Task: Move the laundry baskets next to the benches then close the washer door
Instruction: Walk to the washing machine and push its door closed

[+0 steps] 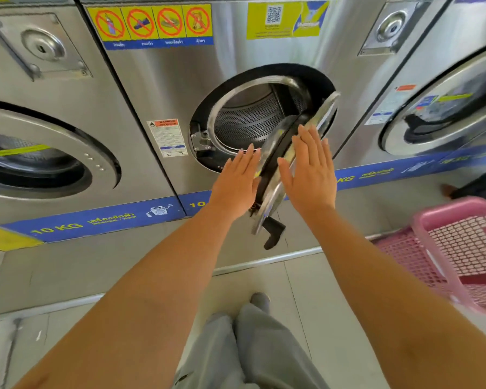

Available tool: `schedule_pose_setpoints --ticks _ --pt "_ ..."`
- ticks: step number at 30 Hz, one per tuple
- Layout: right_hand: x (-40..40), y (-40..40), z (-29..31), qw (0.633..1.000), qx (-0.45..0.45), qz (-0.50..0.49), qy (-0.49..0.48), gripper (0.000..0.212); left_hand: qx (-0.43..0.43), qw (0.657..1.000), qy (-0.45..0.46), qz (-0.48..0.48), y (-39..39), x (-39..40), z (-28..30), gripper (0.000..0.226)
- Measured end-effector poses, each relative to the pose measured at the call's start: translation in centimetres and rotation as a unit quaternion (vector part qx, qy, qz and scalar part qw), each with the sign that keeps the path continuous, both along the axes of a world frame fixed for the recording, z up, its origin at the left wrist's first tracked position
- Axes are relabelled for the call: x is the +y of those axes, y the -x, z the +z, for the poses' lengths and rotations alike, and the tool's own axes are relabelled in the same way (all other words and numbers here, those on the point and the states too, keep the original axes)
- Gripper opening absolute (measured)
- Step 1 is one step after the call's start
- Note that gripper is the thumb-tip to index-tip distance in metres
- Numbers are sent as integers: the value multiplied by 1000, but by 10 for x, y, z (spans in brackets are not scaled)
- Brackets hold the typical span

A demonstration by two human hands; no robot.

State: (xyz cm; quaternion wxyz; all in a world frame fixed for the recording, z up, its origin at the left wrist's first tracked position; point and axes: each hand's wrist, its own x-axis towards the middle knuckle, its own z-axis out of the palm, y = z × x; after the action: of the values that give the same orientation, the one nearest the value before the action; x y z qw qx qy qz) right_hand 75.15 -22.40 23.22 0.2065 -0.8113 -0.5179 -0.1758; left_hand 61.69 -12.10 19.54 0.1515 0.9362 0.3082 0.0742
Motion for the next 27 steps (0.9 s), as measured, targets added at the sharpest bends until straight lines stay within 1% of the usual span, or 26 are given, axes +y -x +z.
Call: schedule_pose_setpoints --ticks 2,5,8,11,14,16,20,24,27 --pt "-16 -7 1 1000 2 -5 8 54 41 998 -30 -37 -19 -6 3 61" --pt "-39 -19 2 1000 12 2 10 51 72 991 -72 -88 -39 -18 7 63" --pt "-63 -34 3 999 17 7 26 51 63 991 -75 -96 -50 -33 8 64" --pt "-87 -55 1 999 6 2 35 50 58 986 -104 -118 -70 -51 10 63" --pt "-111 -78 -1 1000 1 -10 28 49 72 980 -114 -145 -96 -72 16 63" --pt "-124 -95 -2 999 -5 -28 25 50 73 978 -119 -154 -110 -84 19 63" --pt "-140 -123 -7 996 5 -81 28 51 67 970 -171 -162 -140 -106 25 63" --pt "-145 -147 -5 986 36 -158 46 51 89 967 -154 -180 -175 -124 36 66" --pt "-150 -165 1 978 51 -188 78 52 109 965 -158 -179 -196 -130 40 66"
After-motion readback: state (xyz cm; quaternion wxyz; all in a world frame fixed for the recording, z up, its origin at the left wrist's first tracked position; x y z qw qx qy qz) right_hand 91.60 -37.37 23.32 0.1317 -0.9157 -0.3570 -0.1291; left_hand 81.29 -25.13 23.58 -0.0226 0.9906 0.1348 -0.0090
